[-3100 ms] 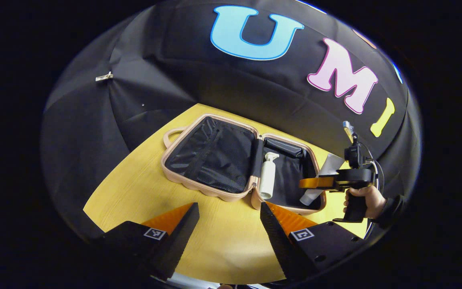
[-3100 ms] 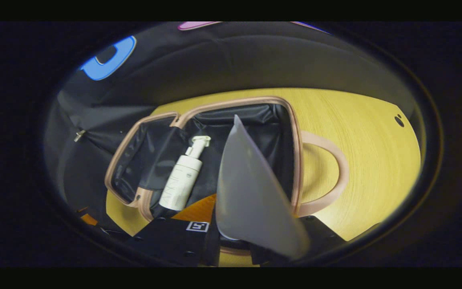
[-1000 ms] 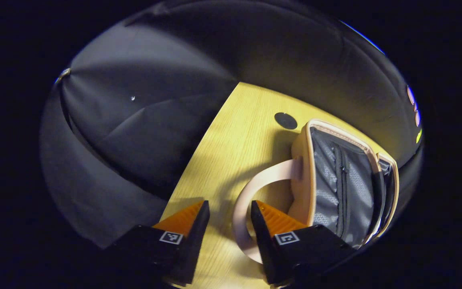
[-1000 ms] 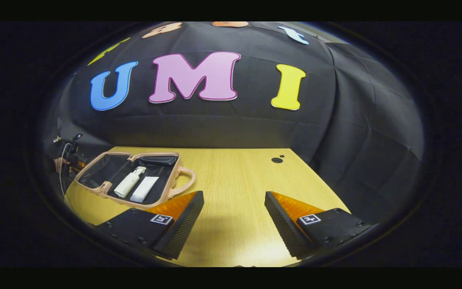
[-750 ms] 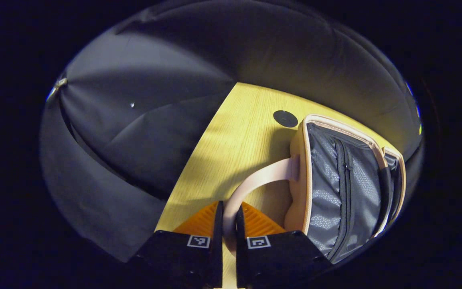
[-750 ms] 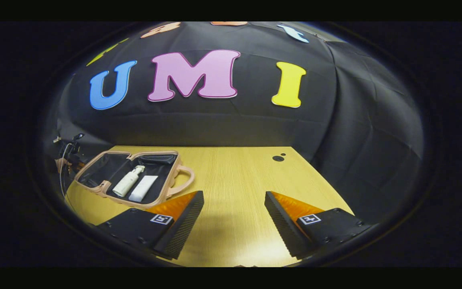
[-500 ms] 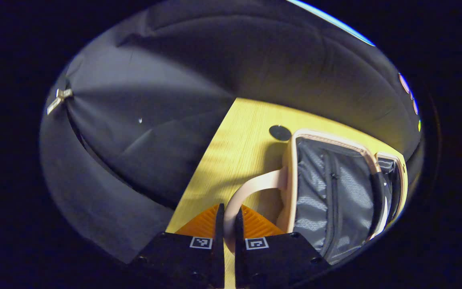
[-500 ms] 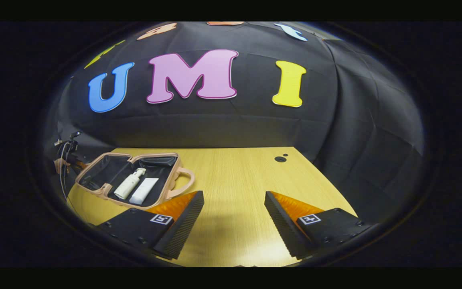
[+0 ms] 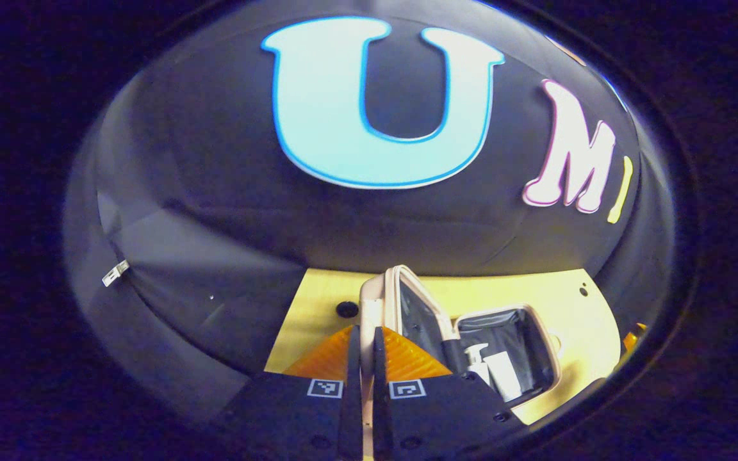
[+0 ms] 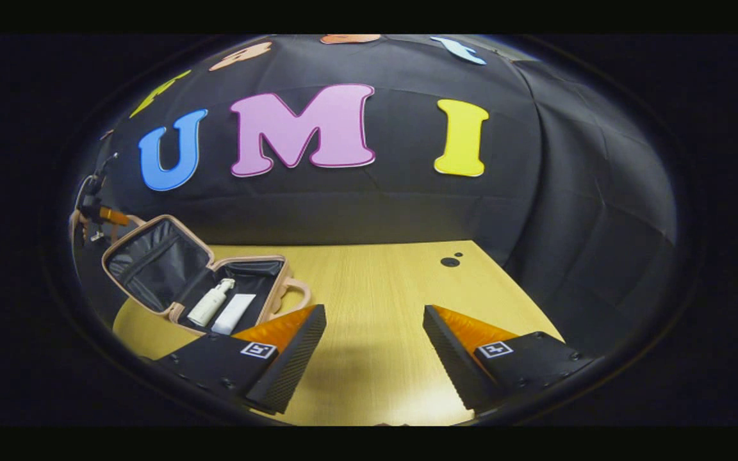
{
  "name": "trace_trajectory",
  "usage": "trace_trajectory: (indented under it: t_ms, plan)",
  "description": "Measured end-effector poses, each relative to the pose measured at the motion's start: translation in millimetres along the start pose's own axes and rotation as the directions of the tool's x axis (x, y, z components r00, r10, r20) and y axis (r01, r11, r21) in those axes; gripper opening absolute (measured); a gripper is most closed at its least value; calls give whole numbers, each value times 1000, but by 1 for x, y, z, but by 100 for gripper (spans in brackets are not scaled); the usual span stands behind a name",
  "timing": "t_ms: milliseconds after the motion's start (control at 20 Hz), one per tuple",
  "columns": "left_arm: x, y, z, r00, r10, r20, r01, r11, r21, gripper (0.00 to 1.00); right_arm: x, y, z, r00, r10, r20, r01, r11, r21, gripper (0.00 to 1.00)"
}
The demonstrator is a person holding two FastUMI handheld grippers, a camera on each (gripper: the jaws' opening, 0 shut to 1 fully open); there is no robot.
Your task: First open the suitcase, pack the skin care products into it, and then close the suitcase.
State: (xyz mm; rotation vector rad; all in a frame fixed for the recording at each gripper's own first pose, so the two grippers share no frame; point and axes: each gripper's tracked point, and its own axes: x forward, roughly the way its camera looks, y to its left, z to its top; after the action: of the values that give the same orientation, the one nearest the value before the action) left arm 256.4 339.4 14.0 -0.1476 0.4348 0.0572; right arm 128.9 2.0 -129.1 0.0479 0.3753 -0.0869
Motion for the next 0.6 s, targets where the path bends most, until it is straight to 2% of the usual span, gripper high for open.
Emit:
trace_trajectory:
  t_ms: [200,350,500,600]
  plan:
    - [-19,-137,16,988,-125,89,127,991,-28,12,-4,-19,10,1000,7,10,-7,1000,-13,97]
    - [-18,-219,10,976,-190,108,193,981,-15,11,-5,-32,20,1000,19,22,-19,1000,-17,98]
    - [5,-304,-22,968,-227,106,230,973,-25,12,-1,-45,23,999,47,20,-46,999,-15,97]
    - [25,-353,-59,962,-257,89,262,964,-52,11,8,-58,21,998,62,10,-61,998,-25,98]
